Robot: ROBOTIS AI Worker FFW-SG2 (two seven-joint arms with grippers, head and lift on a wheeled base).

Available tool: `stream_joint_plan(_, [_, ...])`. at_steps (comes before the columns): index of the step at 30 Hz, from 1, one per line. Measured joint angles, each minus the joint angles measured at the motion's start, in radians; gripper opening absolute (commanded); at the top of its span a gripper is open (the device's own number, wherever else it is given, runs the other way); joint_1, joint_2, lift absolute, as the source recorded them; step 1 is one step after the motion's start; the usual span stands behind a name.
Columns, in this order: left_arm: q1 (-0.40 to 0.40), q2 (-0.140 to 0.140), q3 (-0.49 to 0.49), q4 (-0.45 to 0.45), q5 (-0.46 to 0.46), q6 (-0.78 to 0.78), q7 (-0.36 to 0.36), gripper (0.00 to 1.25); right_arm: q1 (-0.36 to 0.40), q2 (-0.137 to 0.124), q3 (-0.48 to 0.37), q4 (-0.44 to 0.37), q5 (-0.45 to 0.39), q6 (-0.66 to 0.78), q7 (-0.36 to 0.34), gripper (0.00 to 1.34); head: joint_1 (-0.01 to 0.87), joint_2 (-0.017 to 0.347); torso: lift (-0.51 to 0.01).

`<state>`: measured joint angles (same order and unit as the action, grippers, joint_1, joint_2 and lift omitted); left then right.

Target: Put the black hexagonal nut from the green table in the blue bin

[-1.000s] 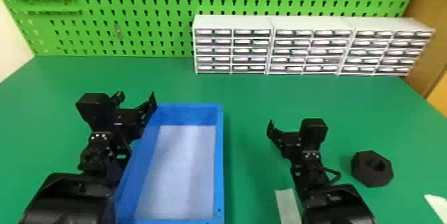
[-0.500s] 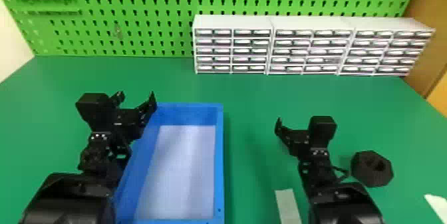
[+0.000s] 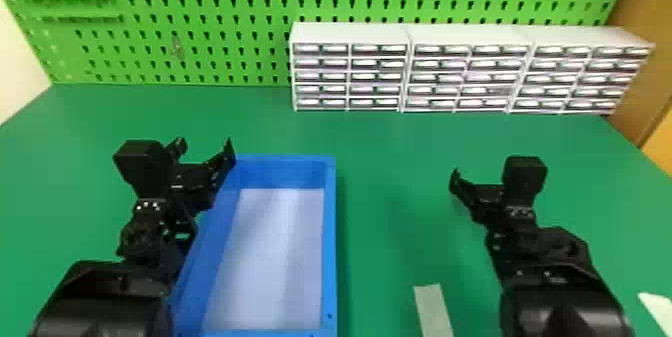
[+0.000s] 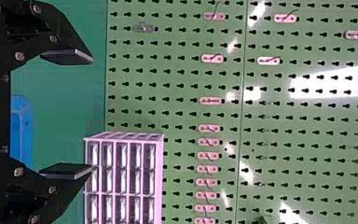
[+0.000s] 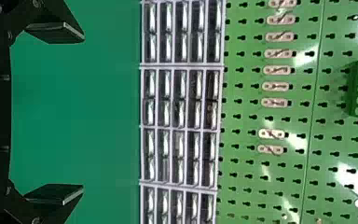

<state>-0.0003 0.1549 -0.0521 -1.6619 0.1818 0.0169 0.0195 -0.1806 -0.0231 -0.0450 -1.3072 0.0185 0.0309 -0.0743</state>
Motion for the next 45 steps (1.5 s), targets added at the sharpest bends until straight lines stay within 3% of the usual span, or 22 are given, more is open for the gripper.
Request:
stream_joint_plan(12, [0.0, 0.0, 0.0, 0.0, -0.001, 0.0, -0.001, 0.82, -0.001, -0.01, -0.068, -0.178, 0.052, 0.307, 0.046, 1.18, 0.686, 0.052, -0.097])
stream_joint_plan(27, [0.0, 0.0, 0.002, 0.0, -0.002, 0.0, 0.0, 0.82, -0.019, -0.045, -0.113, -0.375, 0.103, 0.669, 0.105, 1.23, 0.686, 0.052, -0.097])
stream_joint_plan(34, [0.001, 0.0, 0.002, 0.0, -0.002, 0.0, 0.0, 0.82, -0.041, -0.076, -0.12, -0.437, 0.13, 0.845, 0.189, 1.23, 0.686, 0.052, -0.097])
stream_joint_plan(45, [0.001, 0.0, 0.0, 0.0, -0.003, 0.0, 0.0, 0.82, -0.076, -0.119, -0.14, -0.447, 0.209, 1.029, 0.347, 1.23, 0.686, 0.052, -0.097])
